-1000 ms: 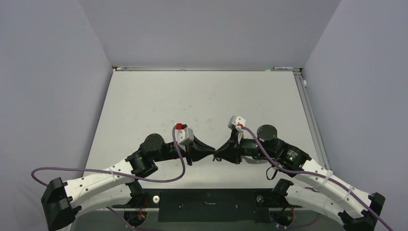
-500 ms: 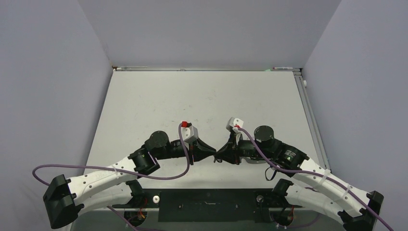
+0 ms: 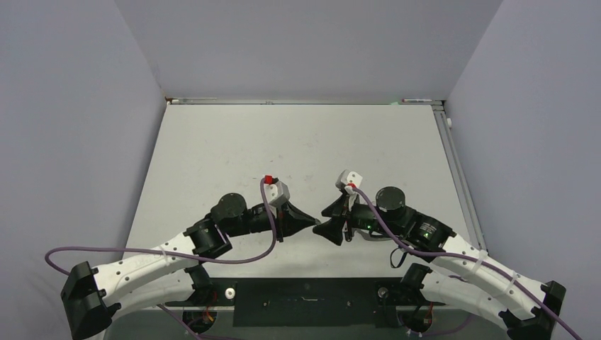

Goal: Put the keys on the keyring

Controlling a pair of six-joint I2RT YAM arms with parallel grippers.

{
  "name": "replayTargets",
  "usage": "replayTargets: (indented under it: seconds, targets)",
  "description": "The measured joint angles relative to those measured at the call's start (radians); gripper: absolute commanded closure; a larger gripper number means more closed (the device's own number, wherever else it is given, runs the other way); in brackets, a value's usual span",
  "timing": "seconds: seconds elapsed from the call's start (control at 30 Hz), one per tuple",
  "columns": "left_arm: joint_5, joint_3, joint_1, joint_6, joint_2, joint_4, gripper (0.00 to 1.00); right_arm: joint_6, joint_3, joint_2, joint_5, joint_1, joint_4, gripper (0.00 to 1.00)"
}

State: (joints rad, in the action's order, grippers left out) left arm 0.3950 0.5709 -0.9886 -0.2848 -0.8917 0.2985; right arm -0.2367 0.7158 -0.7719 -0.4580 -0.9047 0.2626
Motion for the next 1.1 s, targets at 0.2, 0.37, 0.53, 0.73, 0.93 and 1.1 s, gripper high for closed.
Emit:
replayTargets:
  seconds: [0.2, 0.37, 0.53, 0.73, 0.93, 1.1]
  targets:
    - [-0.175, 0.007, 0.000, -0.005, 0.004, -0.095, 1.00, -0.005, 0.000, 0.004, 0.150, 0.000, -0.007, 0.31]
    - [-0.364, 0.019, 0.002, -0.023, -0.031, -0.175, 1.00, -0.038, 0.000, 0.014, 0.402, 0.001, 0.032, 0.32]
    - [-0.554, 0.037, 0.007, -0.044, -0.128, -0.278, 1.00, -0.105, 0.004, -0.014, 0.681, 0.001, 0.108, 0.33]
    - [-0.739, 0.075, 0.008, -0.065, -0.242, -0.409, 1.00, -0.193, 0.011, -0.109, 0.875, 0.002, 0.179, 0.33]
    - [-0.827, 0.124, 0.007, -0.082, -0.340, -0.504, 1.00, -0.287, 0.013, -0.145, 1.021, 0.002, 0.245, 0.35]
    - [-0.799, 0.183, -0.001, -0.099, -0.450, -0.543, 1.00, -0.406, 0.013, -0.164, 1.134, 0.017, 0.302, 0.38]
